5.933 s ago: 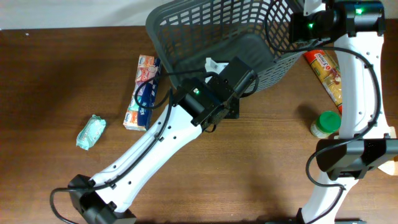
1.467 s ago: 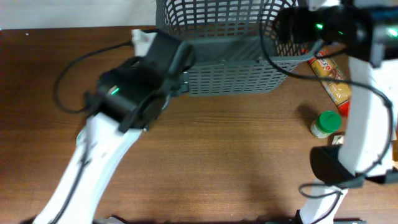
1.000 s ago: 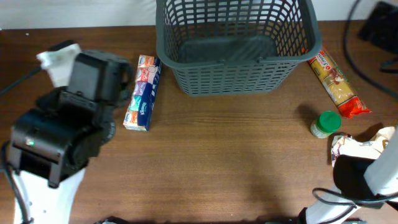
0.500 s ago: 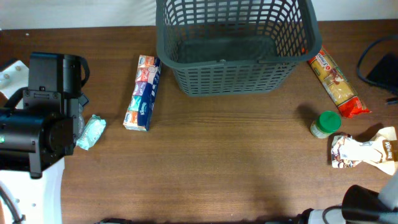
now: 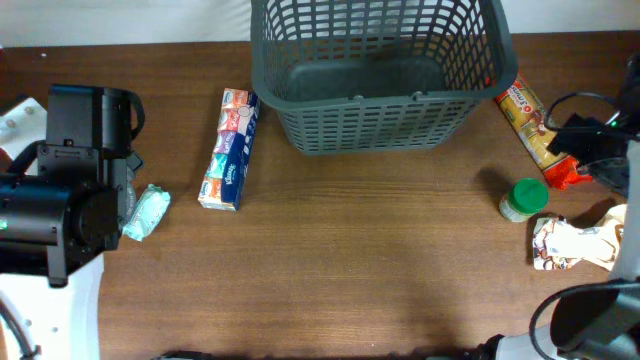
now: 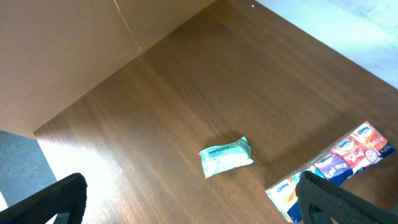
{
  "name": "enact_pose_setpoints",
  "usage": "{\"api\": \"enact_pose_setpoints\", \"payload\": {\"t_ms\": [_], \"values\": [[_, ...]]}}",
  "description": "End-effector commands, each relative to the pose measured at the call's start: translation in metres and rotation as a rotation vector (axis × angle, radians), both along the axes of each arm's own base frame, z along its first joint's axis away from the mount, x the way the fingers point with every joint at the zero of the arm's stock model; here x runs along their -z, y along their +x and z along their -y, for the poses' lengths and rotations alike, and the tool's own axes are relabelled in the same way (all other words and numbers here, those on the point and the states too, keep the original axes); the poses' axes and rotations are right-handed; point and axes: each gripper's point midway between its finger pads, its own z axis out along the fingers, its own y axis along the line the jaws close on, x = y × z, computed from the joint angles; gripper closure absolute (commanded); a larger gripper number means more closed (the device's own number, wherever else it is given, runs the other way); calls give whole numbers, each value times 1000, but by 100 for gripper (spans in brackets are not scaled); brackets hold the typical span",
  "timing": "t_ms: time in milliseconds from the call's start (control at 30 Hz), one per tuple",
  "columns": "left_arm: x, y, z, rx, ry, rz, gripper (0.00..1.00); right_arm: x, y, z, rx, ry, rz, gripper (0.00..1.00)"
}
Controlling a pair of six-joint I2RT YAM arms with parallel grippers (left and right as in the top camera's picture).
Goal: Pack container
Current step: 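Move the right gripper down over the green-lidded Knorr jar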
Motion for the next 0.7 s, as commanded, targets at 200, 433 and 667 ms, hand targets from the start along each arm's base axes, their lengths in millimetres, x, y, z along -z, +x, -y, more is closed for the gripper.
{"api": "enact_pose_setpoints", "payload": {"t_ms": [200, 433, 667], "values": [[-5, -4, -3, -16, 0, 24, 1, 69, 0, -13, 8, 145, -120, 1], [-5, -4, -3, -16, 0, 24, 1, 98, 8, -10, 13, 175, -192, 1], [-5, -4, -3, -16, 0, 24, 1, 113, 7, -11, 5, 191, -236, 1]]}}
